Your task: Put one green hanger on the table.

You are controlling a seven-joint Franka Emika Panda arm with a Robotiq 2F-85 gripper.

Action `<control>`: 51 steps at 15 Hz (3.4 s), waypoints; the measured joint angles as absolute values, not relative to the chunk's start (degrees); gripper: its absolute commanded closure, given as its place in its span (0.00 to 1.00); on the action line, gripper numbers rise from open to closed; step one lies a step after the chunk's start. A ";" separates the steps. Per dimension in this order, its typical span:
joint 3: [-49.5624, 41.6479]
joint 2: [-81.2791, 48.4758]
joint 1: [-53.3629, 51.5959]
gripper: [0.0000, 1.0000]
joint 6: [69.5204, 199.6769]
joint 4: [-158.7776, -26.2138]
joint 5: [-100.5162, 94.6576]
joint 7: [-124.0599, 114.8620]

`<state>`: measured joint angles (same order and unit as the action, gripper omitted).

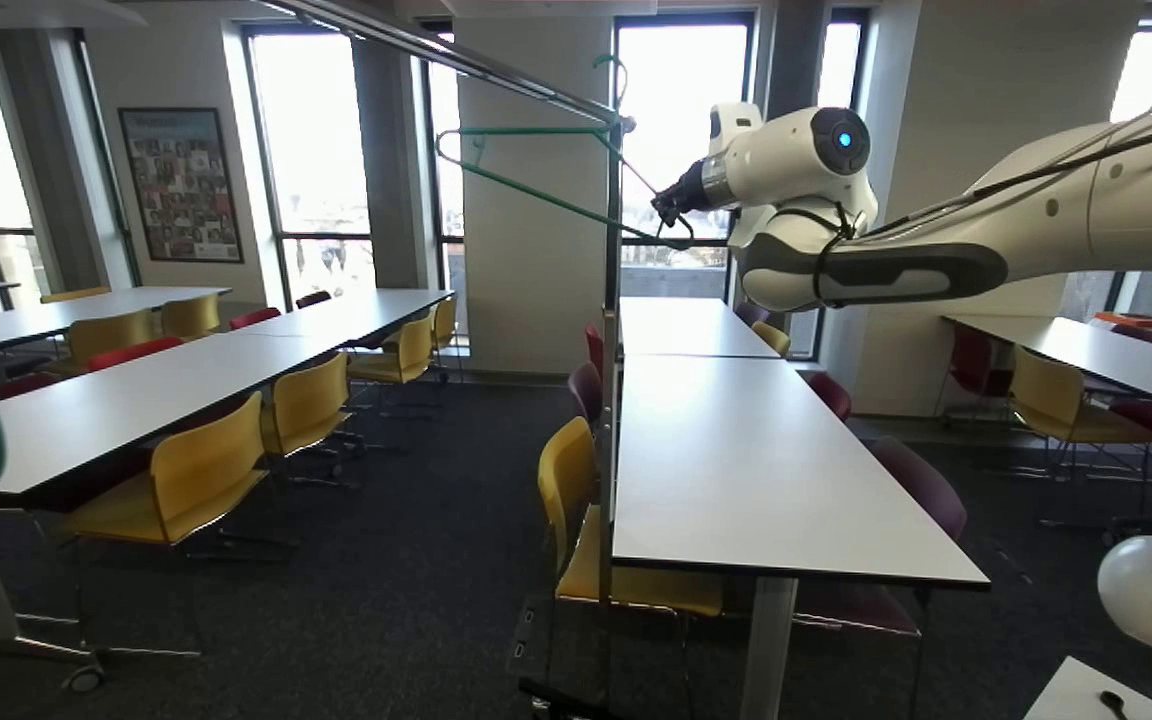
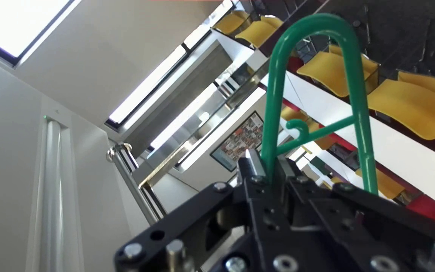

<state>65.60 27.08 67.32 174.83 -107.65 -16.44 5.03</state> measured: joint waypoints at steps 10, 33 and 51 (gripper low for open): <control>49.79 26.02 49.77 0.97 169.74 -122.88 -19.41 4.65; 13.12 12.75 18.54 0.97 149.65 -135.06 -25.19 -7.50; -0.21 4.99 11.91 0.97 145.26 -131.78 -25.41 -8.50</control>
